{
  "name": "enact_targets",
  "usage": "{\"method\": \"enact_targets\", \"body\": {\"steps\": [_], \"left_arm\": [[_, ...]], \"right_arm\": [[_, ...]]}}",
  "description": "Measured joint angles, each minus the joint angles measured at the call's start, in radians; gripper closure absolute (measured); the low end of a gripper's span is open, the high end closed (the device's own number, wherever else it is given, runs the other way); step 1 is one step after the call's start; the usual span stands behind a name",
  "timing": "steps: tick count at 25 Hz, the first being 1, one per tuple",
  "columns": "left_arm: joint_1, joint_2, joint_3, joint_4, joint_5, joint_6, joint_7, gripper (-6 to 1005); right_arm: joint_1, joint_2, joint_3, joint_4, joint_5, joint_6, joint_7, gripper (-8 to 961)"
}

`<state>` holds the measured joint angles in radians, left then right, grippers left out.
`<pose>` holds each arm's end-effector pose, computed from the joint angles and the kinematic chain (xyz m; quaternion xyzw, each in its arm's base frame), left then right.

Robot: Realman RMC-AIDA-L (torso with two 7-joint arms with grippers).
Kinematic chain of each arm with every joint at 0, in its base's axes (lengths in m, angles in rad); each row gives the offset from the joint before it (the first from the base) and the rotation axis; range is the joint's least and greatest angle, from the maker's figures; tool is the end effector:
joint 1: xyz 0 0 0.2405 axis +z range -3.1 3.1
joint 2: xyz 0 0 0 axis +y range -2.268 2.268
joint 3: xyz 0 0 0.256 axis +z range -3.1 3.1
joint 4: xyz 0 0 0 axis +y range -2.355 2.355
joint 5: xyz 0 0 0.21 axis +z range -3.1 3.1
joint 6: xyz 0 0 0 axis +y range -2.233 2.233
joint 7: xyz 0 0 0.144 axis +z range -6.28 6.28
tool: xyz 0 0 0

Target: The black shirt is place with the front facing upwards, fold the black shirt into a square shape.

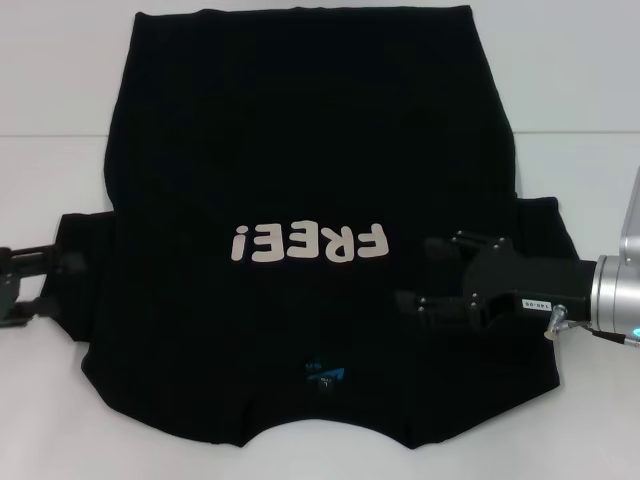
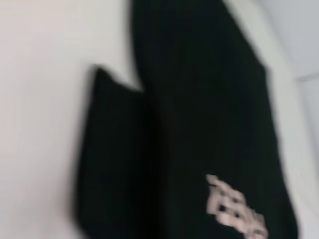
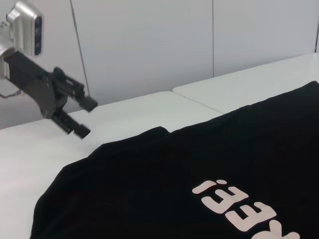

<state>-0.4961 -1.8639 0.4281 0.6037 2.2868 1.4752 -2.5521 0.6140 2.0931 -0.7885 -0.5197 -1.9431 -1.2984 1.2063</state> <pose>-0.3590 0.3296 0.0981 -0.6078 -0.7452 -0.2257 0.1557 0.2525 0.3586 -0.0381 -0.9504 0.1620 0.1960 0.1792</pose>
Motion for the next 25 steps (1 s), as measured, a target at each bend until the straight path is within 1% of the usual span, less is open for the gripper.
{"method": "enact_targets", "body": {"steps": [6, 11, 20, 25], "left_arm": [[-0.001, 0.003, -0.012, 0.0, 0.038, -0.086, -0.095, 173], [-0.013, 0.013, -0.028, -0.006, 0.089, -0.094, -0.172, 174], [-0.031, 0.016, -0.026, -0.05, 0.097, -0.102, -0.244, 175], [-0.034, 0.016, -0.023, -0.051, 0.11, -0.116, -0.256, 175]], "right_arm": [[0.005, 0.001, 0.0, 0.004, -0.001, 0.003, -0.001, 13], [0.007, 0.001, 0.0, 0.005, -0.001, 0.007, 0.001, 13], [0.007, 0.001, 0.0, 0.008, -0.002, 0.008, 0.001, 13], [0.007, 0.001, 0.0, 0.009, -0.001, 0.008, -0.002, 13]]}}
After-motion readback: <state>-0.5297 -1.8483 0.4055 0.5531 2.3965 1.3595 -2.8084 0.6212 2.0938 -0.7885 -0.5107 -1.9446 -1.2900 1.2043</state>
